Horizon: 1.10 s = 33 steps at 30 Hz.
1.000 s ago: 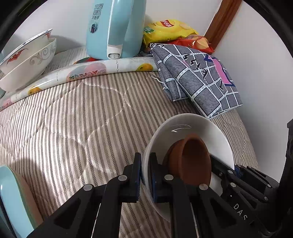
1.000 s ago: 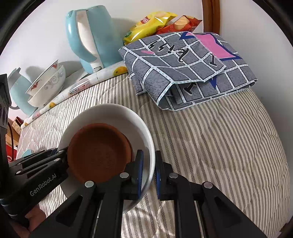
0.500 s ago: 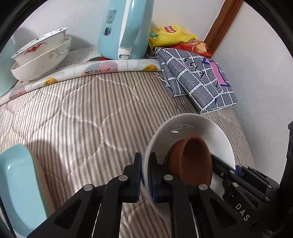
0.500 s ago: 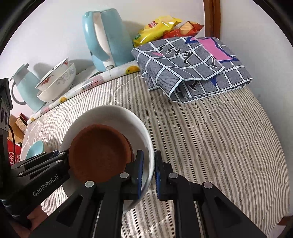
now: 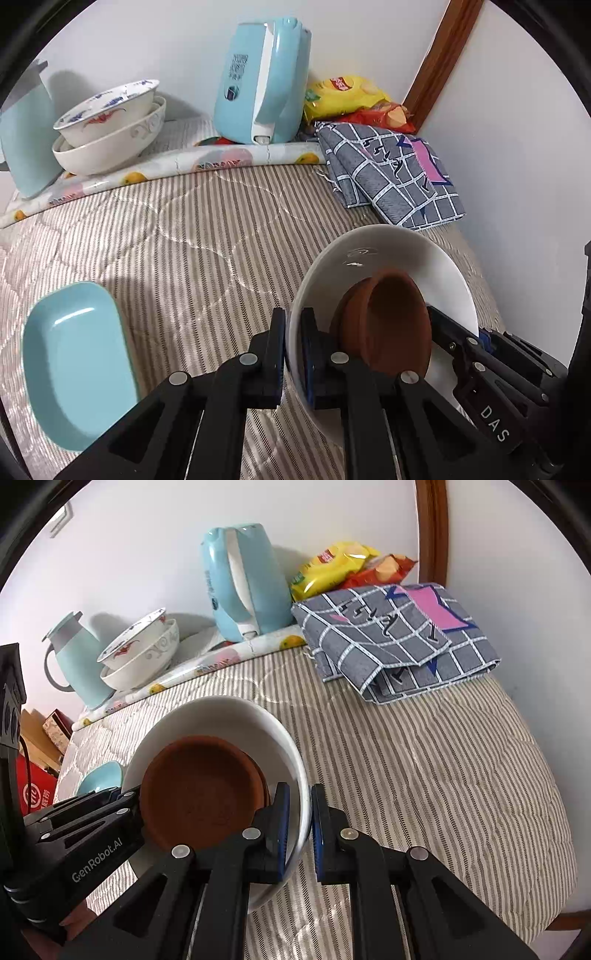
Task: Organize plates and bowls
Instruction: 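Lift the white bowl with both grippers, then carry the white bowl with both grippers toward the stacked blue plates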
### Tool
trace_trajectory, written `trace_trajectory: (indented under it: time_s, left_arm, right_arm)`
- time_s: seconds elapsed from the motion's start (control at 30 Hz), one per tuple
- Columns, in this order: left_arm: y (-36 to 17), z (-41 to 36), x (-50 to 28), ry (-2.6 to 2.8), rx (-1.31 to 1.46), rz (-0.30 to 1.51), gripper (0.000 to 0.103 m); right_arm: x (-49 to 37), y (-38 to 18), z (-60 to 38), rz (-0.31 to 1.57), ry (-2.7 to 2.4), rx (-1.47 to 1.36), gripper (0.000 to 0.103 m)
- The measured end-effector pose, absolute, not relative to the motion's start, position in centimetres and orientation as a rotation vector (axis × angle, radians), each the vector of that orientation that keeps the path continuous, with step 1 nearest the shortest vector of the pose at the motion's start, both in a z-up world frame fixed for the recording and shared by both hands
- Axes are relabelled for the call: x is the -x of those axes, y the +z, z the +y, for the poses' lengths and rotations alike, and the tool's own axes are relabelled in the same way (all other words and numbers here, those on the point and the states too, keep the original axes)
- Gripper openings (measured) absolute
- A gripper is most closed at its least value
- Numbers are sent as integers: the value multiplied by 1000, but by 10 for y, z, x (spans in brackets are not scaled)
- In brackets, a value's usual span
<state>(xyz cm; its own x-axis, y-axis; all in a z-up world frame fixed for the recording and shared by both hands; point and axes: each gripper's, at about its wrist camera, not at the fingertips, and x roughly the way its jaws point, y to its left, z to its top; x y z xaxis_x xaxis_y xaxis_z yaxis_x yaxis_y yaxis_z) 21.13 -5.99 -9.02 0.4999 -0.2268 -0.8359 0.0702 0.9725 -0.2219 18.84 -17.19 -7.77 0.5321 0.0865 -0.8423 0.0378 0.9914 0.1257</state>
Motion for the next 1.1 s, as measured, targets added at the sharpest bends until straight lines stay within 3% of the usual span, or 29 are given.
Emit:
trace_trajectory:
  time_s: [1.1]
  left_arm:
    - [-57,-14,-191,-169,167,980,9]
  right_arm:
    - [-172,-46,-124,954,53,-118,11]
